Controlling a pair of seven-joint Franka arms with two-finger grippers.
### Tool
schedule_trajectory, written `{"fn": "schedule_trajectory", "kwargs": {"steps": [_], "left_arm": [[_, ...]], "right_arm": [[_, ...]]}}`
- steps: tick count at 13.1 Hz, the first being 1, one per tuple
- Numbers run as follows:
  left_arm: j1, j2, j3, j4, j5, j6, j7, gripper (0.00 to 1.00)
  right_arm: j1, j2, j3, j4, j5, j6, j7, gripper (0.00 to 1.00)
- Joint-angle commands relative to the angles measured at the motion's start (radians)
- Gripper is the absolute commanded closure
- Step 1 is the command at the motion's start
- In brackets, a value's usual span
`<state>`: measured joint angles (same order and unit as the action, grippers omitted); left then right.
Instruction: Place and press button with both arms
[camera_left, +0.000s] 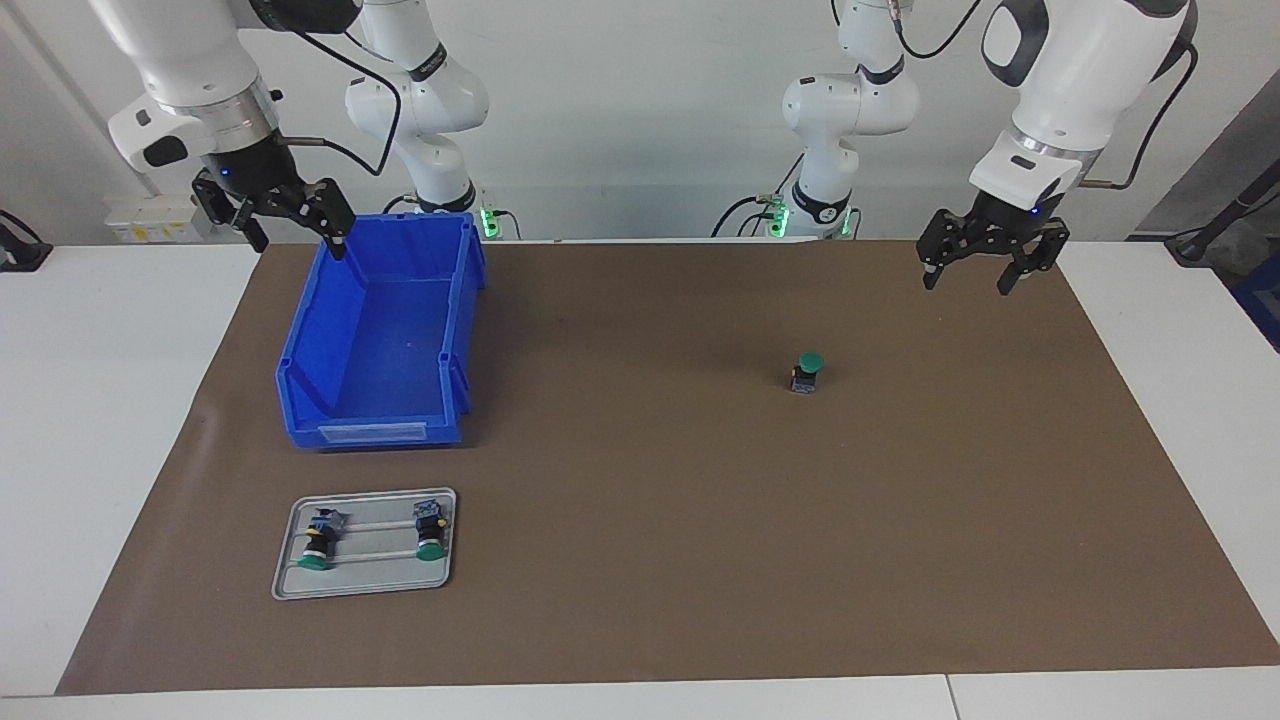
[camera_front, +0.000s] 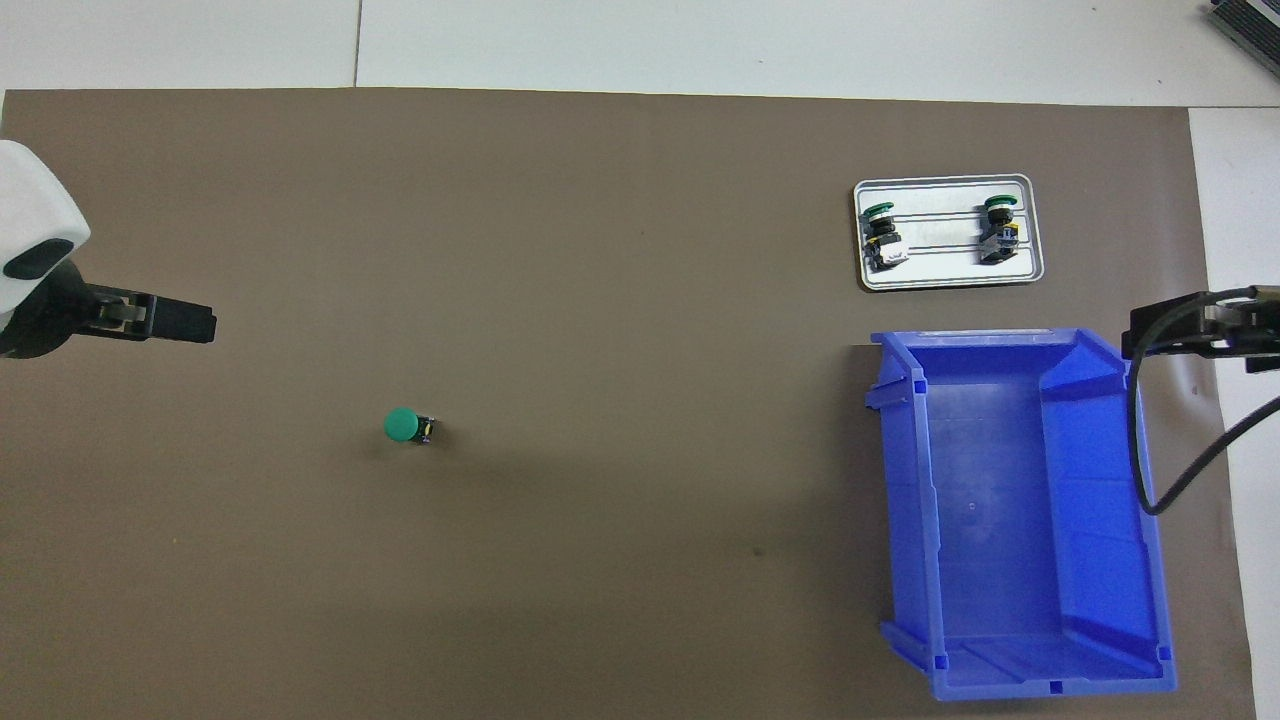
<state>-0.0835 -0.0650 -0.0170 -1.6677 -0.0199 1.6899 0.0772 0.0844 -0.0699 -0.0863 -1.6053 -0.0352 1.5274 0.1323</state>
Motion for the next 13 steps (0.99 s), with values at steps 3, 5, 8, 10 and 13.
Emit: {"fn": "schedule_trajectory", "kwargs": {"steps": [3,5,8,10,13], "left_arm": [[0.008,0.080,0.011,0.196,0.017,-0.168,0.010,0.00],[0.008,0.077,0.011,0.201,0.017,-0.180,0.010,0.00],[0.008,0.054,0.011,0.162,0.017,-0.182,0.032,0.00],[0.008,0.048,0.012,0.154,0.017,-0.183,0.030,0.00],[0.011,0.025,0.014,0.106,0.015,-0.177,0.021,0.00]], "right_arm": [[-0.008,-0.004,0.002,0.007,0.026,-0.016,-0.016,0.00],[-0.008,-0.004,0.002,0.007,0.026,-0.016,-0.016,0.00],[-0.008,-0.004,0.002,0.007,0.026,-0.016,-0.016,0.00],[-0.008,-0.004,0.002,0.007,0.026,-0.016,-0.016,0.00],[-0.008,-0.004,0.002,0.007,0.026,-0.016,-0.016,0.00]]}}
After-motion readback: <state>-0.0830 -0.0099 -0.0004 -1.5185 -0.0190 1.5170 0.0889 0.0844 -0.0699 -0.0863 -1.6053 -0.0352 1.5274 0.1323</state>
